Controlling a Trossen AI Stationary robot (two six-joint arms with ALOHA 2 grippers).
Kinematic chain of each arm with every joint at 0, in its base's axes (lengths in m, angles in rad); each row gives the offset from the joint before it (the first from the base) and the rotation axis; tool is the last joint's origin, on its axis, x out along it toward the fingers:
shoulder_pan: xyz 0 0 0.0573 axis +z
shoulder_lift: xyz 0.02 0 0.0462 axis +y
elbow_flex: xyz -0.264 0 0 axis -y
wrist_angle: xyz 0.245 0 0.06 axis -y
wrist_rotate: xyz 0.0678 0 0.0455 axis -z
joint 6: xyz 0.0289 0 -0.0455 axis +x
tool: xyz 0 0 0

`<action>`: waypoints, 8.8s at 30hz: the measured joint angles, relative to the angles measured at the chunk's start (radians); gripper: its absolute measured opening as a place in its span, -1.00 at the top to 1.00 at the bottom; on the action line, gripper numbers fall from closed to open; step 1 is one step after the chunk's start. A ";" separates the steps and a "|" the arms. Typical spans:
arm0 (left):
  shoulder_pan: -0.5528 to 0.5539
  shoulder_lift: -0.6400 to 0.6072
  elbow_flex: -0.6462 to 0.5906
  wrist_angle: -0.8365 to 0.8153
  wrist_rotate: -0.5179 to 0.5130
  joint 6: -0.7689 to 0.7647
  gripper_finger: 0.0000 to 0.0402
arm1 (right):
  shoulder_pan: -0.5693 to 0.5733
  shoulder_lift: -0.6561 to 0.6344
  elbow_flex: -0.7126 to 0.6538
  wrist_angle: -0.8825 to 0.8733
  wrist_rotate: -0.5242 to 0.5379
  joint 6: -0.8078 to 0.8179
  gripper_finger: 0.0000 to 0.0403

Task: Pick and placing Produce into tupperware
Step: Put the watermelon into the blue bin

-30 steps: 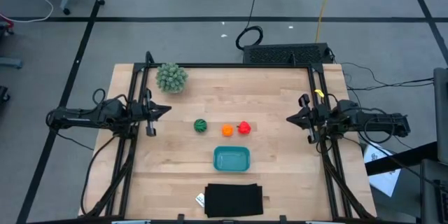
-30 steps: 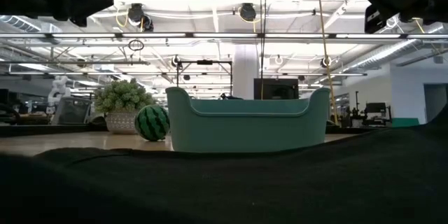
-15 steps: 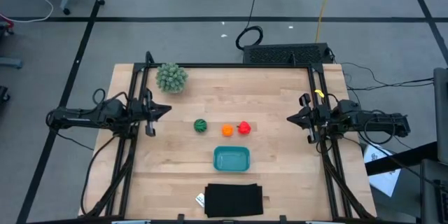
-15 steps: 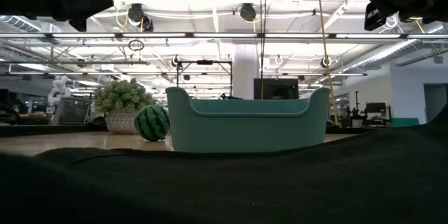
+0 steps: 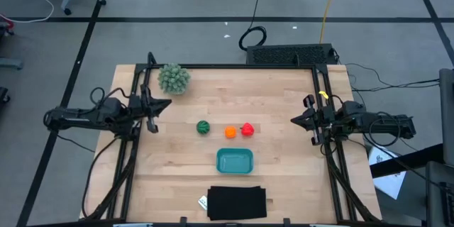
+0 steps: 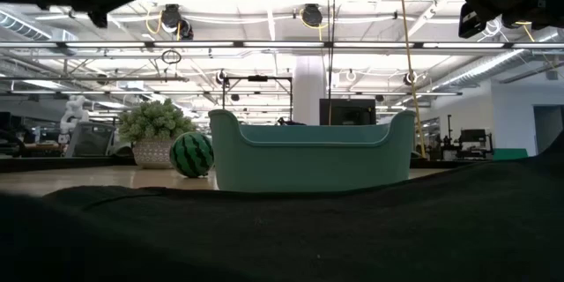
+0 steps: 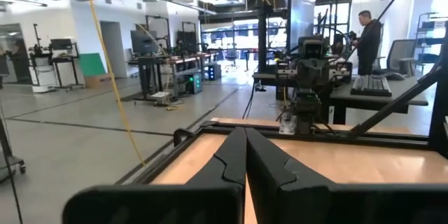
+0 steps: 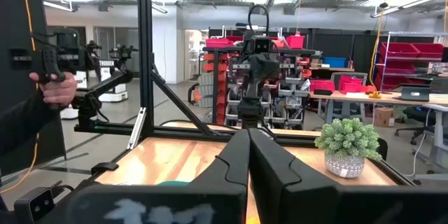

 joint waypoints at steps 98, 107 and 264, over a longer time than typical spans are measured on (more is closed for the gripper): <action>0.267 1.419 1.511 -1.557 0.344 -0.067 0.98 | 0.000 0.012 0.000 -0.006 0.004 -0.036 1.00; 0.263 1.485 1.604 -1.621 0.338 -0.041 0.99 | 0.000 0.012 0.000 -0.007 0.004 -0.036 1.00; 0.076 1.378 0.698 -0.699 0.214 -0.281 -0.95 | 0.000 0.038 0.000 0.000 0.003 -0.024 1.00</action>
